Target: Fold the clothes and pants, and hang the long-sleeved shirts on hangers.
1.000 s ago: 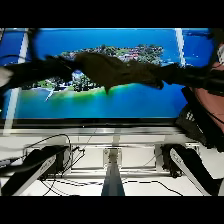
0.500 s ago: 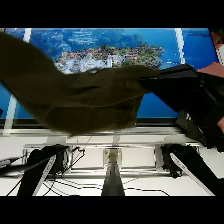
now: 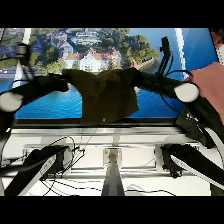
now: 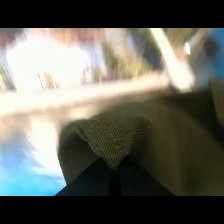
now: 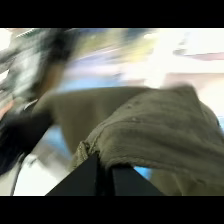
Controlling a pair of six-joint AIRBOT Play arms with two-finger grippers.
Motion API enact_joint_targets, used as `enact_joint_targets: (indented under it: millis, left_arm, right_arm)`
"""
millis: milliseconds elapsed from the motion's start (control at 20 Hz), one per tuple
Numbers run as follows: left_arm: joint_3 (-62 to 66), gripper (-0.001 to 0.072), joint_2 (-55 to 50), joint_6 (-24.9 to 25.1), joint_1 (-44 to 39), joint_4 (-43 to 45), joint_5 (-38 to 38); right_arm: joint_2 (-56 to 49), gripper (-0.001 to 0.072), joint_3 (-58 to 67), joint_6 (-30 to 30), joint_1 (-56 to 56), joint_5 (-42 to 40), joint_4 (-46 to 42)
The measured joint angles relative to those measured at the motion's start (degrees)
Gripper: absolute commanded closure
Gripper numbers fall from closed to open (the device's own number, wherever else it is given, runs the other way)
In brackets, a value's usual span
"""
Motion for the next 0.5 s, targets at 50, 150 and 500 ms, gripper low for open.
enact_joint_targets:
  millis: [50,150,500]
  left_arm:
    - [-0.22,0.0686,-3.61,-0.31,-0.02,-1.44,0.26]
    - [-0.50,0.0686,-9.01,-0.09,-0.15,-3.06,-0.72]
    - [-1.70,0.0686,-18.03,0.81,-1.77,-5.14,-20.00]
  right_arm:
    - [-1.97,0.0673,-0.48,0.28,-1.99,-0.48,-0.57]
    - [-5.09,0.0672,-1.20,0.63,-6.91,2.47,-2.71]
    - [-8.17,0.0673,-2.91,0.02,-16.02,34.95,-20.17]
